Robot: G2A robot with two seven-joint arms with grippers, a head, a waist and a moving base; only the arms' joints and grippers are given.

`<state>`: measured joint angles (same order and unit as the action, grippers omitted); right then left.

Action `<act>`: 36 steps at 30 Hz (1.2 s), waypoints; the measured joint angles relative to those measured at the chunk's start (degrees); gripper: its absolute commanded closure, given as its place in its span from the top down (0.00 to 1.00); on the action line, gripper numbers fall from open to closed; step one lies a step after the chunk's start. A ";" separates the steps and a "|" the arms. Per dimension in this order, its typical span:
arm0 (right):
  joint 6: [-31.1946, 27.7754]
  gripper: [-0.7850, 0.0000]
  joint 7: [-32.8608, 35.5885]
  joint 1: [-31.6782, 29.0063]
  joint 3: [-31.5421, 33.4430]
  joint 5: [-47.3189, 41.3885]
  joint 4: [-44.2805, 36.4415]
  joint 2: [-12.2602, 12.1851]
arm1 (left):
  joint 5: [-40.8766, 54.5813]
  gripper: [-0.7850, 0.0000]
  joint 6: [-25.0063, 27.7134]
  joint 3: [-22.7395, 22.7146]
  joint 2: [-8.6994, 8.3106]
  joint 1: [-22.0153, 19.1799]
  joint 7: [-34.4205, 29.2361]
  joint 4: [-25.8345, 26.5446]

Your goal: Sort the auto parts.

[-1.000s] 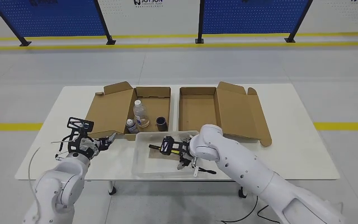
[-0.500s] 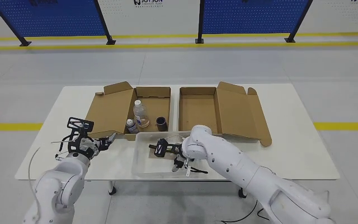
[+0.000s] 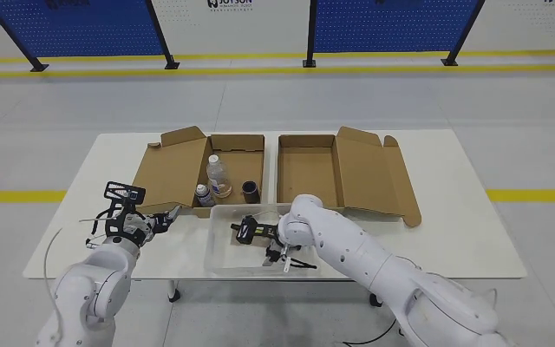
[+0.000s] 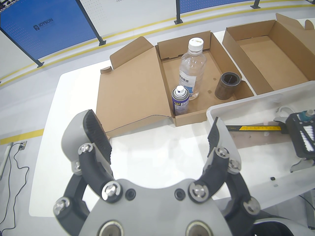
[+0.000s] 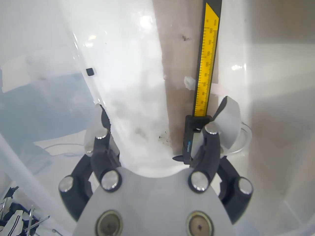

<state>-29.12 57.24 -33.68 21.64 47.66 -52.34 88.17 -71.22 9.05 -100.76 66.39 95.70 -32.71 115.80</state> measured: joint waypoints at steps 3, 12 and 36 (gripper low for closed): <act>-0.44 0.66 -0.12 0.09 0.07 -0.73 0.69 0.49 | 0.00 1.00 0.00 0.00 0.00 0.00 0.00 0.00; -2.17 0.68 2.80 0.11 0.94 -4.21 0.68 1.10 | 0.00 1.00 0.00 0.00 0.00 0.00 0.00 0.00; -7.01 0.49 10.88 2.80 -2.28 0.88 0.35 2.57 | 0.00 1.00 0.00 0.00 0.00 0.00 0.00 0.00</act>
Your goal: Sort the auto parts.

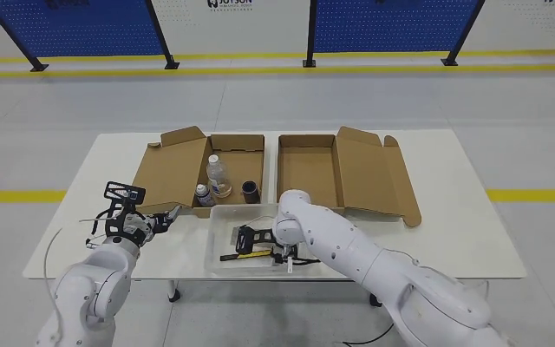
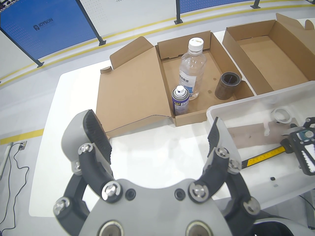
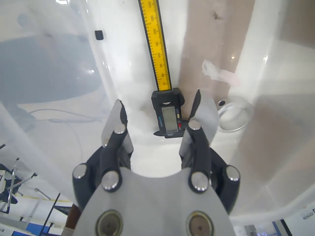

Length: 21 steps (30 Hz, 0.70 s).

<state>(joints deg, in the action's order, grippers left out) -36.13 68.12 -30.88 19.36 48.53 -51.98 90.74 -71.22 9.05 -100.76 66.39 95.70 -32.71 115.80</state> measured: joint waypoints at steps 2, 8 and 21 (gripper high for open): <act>-0.15 0.48 -0.18 0.21 -0.26 0.54 0.51 0.25 | 0.00 1.00 0.00 0.00 0.00 0.00 0.00 0.00; -0.37 0.46 -0.63 0.51 -0.90 1.28 2.54 1.10 | 0.00 1.00 0.00 0.00 0.00 0.00 0.00 0.00; -1.43 0.19 -2.40 1.00 -1.54 1.72 6.69 2.85 | 0.00 1.00 0.00 0.00 0.00 0.00 0.00 0.00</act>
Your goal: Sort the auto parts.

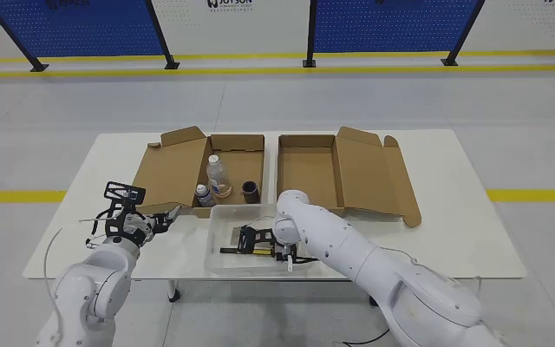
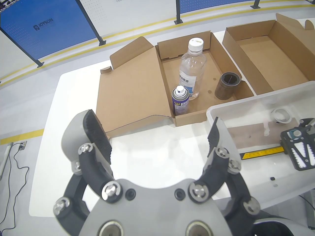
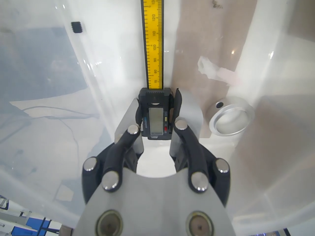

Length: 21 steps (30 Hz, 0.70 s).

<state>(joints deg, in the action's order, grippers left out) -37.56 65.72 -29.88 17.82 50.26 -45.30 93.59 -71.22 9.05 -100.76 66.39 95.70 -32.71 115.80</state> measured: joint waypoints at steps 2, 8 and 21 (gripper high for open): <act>-0.18 0.00 -0.15 0.02 -0.10 0.02 0.53 0.29 | 0.00 1.00 0.00 0.00 0.00 0.00 0.00 0.00; -0.54 0.00 -0.94 0.33 0.00 -0.03 1.79 0.86 | 0.00 1.00 0.00 0.00 0.00 0.00 0.00 0.00; 1.83 0.00 -3.39 -0.98 5.46 -0.44 -3.66 -2.74 | 0.00 1.00 0.00 0.00 0.00 0.00 0.00 0.00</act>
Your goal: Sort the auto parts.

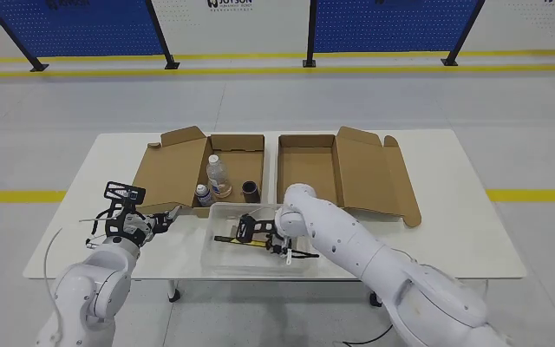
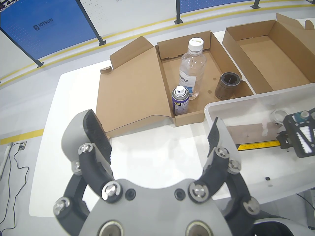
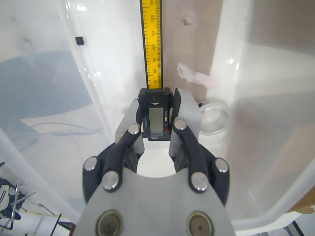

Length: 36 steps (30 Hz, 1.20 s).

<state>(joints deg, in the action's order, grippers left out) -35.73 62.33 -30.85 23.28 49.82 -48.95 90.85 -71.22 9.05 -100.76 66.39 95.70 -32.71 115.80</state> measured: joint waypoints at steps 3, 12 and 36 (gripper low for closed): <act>0.79 0.00 0.70 -1.46 2.26 0.12 -3.69 -1.88 | 0.00 1.00 0.00 0.00 0.00 0.00 0.00 0.00; 4.56 0.00 4.65 -8.37 11.16 2.24 -20.63 -8.11 | 0.00 1.00 0.00 0.00 0.00 0.00 0.00 0.00; 11.17 0.00 3.75 -22.21 28.40 4.27 -42.37 -15.48 | 0.00 1.00 0.00 0.00 0.00 0.00 0.00 0.00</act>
<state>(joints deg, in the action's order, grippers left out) -24.56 66.08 -53.06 51.69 54.09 -91.32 75.37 -71.22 9.05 -100.76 66.39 95.70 -32.71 115.80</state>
